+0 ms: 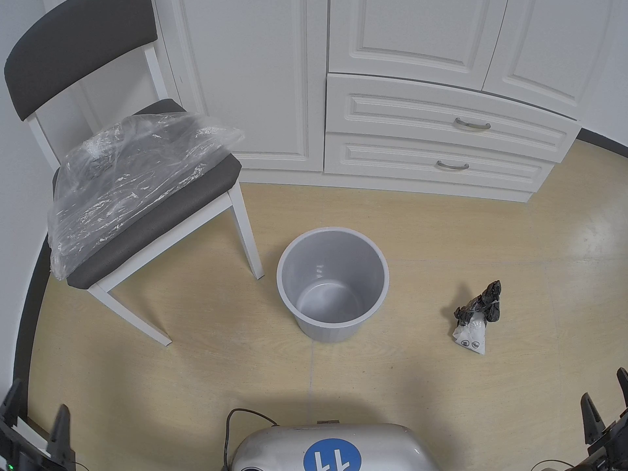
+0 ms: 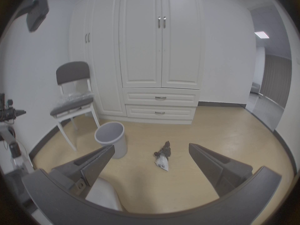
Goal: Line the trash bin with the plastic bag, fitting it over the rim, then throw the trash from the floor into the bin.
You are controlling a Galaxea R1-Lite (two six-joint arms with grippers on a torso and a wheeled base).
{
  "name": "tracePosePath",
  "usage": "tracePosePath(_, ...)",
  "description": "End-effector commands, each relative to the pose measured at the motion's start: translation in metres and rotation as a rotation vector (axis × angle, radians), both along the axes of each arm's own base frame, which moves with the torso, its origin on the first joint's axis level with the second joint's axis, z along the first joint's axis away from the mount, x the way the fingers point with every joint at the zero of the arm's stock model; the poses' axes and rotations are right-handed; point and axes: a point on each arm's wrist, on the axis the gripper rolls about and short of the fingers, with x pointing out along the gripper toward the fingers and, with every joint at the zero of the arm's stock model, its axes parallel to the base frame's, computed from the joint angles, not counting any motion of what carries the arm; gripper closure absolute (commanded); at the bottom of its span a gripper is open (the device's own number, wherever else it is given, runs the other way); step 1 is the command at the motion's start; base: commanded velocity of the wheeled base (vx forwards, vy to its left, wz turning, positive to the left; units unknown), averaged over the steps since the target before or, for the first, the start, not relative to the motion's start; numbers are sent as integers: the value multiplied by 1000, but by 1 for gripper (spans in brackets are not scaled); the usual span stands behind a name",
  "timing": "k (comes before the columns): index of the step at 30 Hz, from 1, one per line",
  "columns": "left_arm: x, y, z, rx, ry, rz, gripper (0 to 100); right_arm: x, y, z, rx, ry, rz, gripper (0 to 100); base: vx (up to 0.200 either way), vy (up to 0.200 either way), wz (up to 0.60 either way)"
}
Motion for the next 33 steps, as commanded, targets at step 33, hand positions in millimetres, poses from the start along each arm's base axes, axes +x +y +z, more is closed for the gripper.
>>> tracePosePath(33, 97, 7, 105, 149, 377, 158, 0, 158, 35, 197, 175, 92, 77, 0, 0, 0, 0)
